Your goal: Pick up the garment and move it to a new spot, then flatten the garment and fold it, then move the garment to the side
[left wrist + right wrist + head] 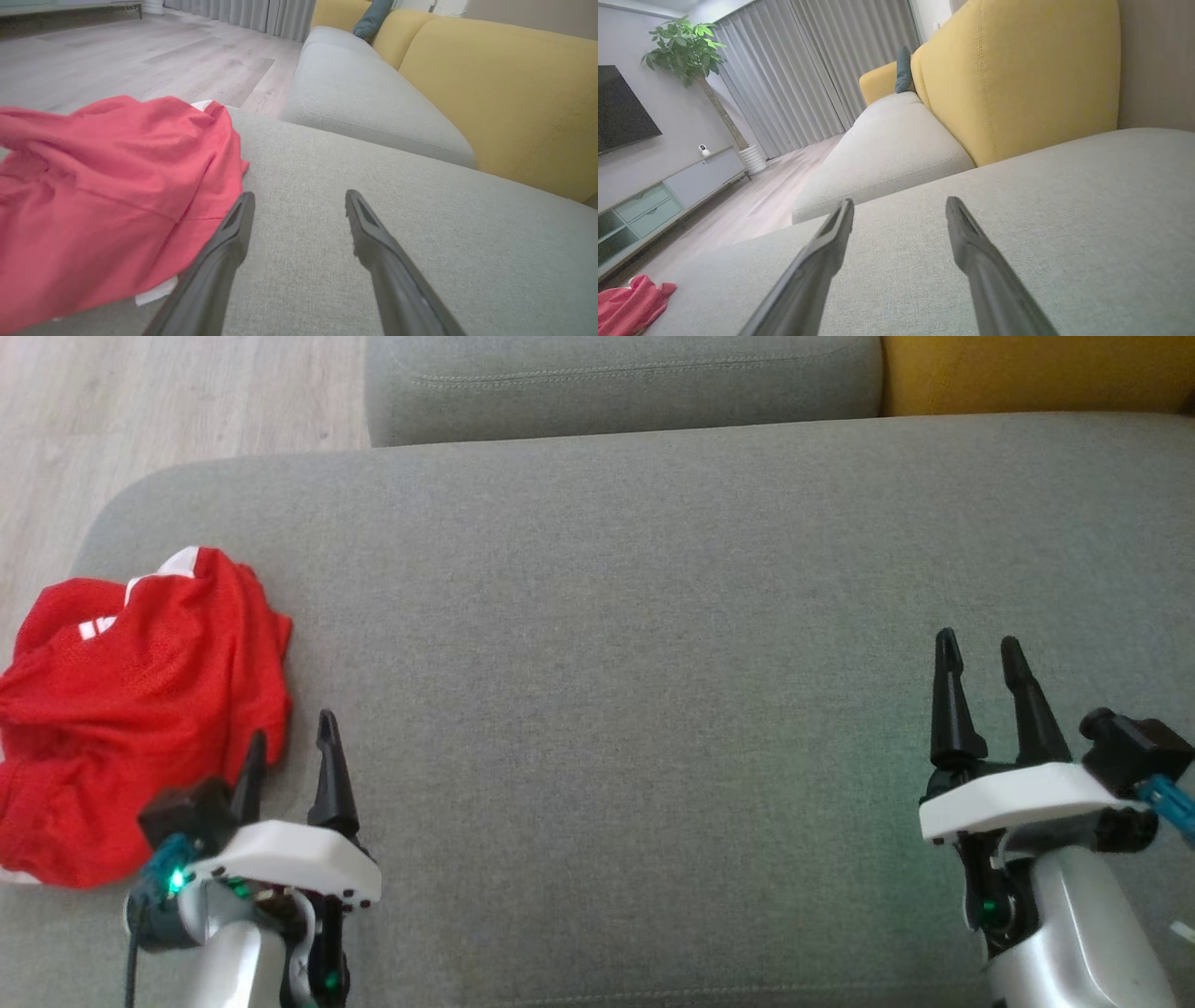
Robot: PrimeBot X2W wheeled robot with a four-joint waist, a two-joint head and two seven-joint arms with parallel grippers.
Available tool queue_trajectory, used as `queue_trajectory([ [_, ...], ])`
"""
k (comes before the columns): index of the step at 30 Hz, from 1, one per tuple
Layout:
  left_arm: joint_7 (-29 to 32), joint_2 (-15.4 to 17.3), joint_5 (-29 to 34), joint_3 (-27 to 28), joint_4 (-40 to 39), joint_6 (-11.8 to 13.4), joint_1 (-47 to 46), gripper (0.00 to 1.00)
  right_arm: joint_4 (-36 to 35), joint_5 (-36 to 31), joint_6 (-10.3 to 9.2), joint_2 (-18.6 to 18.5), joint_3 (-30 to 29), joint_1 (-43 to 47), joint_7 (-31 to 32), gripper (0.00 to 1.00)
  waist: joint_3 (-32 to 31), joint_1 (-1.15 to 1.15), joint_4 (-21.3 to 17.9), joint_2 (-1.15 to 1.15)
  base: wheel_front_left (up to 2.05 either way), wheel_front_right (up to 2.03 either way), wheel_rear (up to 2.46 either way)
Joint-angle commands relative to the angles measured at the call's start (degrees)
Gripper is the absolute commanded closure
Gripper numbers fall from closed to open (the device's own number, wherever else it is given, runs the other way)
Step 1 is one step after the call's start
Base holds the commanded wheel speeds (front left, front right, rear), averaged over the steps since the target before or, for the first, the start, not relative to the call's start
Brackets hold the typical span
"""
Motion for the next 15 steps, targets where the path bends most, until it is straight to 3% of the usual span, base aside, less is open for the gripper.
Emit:
queue_trajectory([
  [1,-0.76,1.37,1.85,0.86,-2.24,0.54,-3.01,0.0,-2.1,-1.74,0.34,-0.24,1.11,-2.66,-0.82,0.0,-0.02,0.0,-0.05,0.0,0.0,0.0,0.0],
  [15,-3.1,1.74,10.86,-0.51,-2.19,3.2,-2.7,0.0,-0.23,-11.96,0.39,-0.29,2.11,-3.13,-3.19,0.0,-0.79,0.0,-0.44,0.0,0.0,0.0,0.0],
])
